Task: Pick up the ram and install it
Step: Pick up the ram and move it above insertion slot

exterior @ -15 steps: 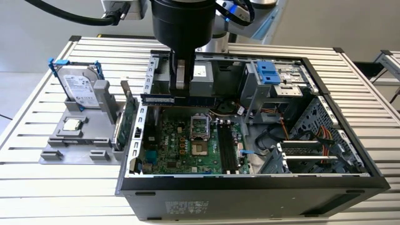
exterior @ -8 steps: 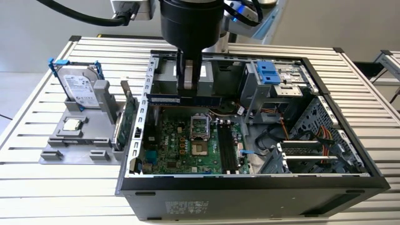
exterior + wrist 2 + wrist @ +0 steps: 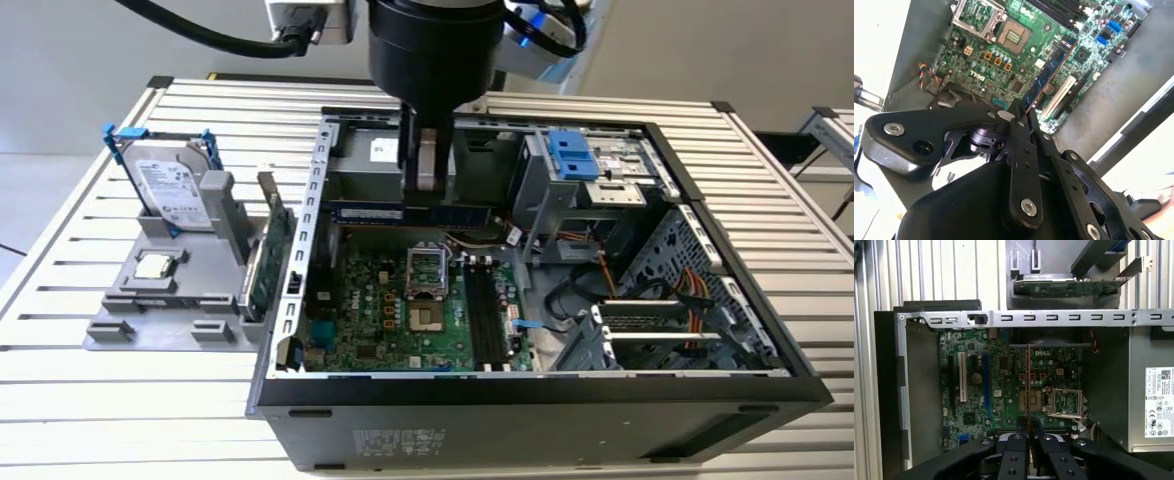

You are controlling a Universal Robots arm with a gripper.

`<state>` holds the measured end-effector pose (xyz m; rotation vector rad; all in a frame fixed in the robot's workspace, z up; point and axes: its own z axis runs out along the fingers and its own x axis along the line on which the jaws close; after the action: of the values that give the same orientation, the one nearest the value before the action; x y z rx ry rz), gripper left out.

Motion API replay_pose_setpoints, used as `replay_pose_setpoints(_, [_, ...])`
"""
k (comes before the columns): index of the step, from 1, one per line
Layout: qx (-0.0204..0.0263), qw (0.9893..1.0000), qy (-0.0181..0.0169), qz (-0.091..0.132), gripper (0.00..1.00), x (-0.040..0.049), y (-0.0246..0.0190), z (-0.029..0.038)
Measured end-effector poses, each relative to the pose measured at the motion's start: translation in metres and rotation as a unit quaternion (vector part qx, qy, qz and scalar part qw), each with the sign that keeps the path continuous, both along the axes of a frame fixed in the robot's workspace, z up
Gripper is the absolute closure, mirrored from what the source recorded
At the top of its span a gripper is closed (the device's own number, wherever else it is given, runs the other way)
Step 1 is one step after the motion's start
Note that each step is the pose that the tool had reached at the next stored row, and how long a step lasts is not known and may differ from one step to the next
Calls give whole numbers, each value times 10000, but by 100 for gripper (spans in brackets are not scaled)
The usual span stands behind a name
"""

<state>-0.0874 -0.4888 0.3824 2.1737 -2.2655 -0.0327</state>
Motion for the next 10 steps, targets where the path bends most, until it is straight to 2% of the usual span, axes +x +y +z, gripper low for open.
replay_pose_setpoints(10, [0,10000,0,-6,100,208,0,0])
